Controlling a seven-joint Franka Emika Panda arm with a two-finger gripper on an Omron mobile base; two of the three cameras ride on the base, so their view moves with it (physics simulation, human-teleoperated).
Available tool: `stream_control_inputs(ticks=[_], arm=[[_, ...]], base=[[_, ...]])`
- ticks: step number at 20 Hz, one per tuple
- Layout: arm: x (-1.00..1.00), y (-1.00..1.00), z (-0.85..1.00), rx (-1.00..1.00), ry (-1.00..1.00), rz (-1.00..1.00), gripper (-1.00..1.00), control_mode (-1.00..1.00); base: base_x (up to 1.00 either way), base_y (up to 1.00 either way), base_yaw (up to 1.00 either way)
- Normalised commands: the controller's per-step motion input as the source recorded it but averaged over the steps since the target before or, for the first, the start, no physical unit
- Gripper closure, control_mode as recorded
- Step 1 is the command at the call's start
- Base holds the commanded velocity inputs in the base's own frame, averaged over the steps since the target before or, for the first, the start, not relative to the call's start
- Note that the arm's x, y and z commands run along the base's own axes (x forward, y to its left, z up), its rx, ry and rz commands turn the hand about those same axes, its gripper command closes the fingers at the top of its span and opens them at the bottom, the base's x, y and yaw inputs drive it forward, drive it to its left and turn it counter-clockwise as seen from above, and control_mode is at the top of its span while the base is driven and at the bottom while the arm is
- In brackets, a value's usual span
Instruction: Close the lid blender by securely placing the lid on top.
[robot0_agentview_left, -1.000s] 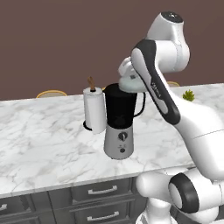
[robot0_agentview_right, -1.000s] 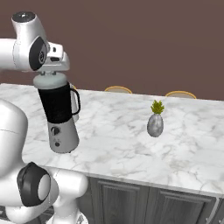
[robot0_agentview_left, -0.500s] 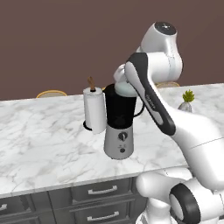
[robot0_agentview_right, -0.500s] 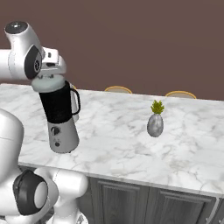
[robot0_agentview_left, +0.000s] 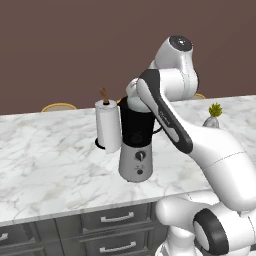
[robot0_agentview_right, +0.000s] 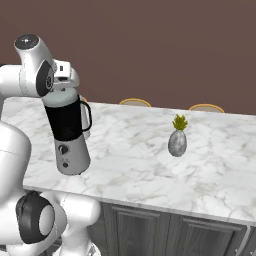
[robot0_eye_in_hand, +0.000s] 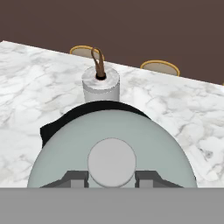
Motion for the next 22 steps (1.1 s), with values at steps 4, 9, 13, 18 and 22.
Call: stream_control_inputs(ticks=[4,9,13,18,22], arm=[[0.21,0.24,0.00,0.00,0.00,0.00,1.00,-1.00],[0.13,0.25,0.00,0.00,0.00,0.00,1.00,-1.00],[0.23,0.05,0.00,0.00,0.00,0.00,1.00,-1.00],[0.20,0.00,0.00,0.00,0.00,0.00,1.00,-1.00],[-0.01,-0.02,-0.03,0.00,-0.15,0.00,1.00,-1.00]], base=[[0.00,0.00,0.00],[0.00,0.00,0.00],[0.00,0.00,0.00],[0.00,0.00,0.00],[0.00,0.00,0.00]])
